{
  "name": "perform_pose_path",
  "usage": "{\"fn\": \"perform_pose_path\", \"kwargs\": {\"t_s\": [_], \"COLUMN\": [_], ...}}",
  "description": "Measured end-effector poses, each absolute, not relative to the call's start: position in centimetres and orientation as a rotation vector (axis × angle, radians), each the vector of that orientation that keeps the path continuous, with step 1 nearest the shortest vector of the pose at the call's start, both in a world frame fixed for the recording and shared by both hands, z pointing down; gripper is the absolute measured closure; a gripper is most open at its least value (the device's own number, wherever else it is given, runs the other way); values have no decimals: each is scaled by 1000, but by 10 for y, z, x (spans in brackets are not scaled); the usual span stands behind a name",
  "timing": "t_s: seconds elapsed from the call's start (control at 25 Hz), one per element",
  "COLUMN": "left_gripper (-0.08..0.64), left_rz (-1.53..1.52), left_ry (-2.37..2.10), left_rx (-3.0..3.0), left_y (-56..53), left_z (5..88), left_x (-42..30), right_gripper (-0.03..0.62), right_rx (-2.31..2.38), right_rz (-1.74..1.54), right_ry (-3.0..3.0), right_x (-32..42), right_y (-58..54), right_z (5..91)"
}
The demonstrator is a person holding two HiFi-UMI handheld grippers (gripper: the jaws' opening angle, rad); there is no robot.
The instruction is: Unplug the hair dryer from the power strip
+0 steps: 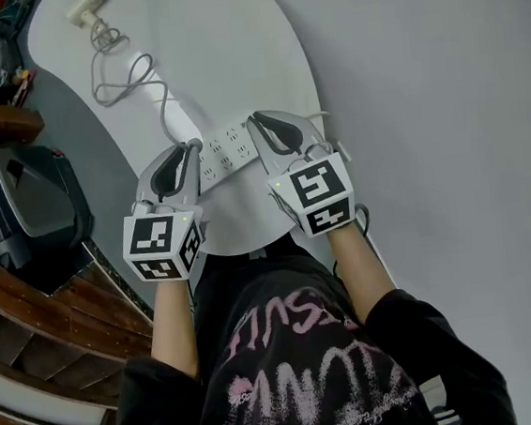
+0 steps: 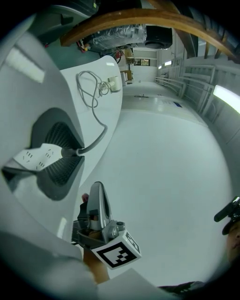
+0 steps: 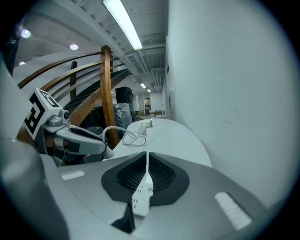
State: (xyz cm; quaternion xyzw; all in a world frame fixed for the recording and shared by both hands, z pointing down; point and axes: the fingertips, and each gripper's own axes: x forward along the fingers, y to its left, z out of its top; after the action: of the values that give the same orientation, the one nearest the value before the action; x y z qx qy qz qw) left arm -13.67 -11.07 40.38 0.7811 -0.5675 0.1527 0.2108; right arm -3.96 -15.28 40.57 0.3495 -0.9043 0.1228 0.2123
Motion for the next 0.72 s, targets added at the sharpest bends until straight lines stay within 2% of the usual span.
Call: {"fn": "perform_pose_path", "kwargs": {"t_s": [0.16,0.72], "left_gripper": [508,506], "left_rz": [400,308], "left_ry": [-1601,-1707], "left_rx": [2170,2200], "left_y": [-109,-105], "left_z": [395,356], "left_x": [-140,-149], "right_gripper": [566,566], "right_rx": [984,1044], "right_rz": [330,273], "right_ry": [-2548,-2597], "right_x": [-42,-43], "right_y": [-153,-149], "right_z": [391,355]}}
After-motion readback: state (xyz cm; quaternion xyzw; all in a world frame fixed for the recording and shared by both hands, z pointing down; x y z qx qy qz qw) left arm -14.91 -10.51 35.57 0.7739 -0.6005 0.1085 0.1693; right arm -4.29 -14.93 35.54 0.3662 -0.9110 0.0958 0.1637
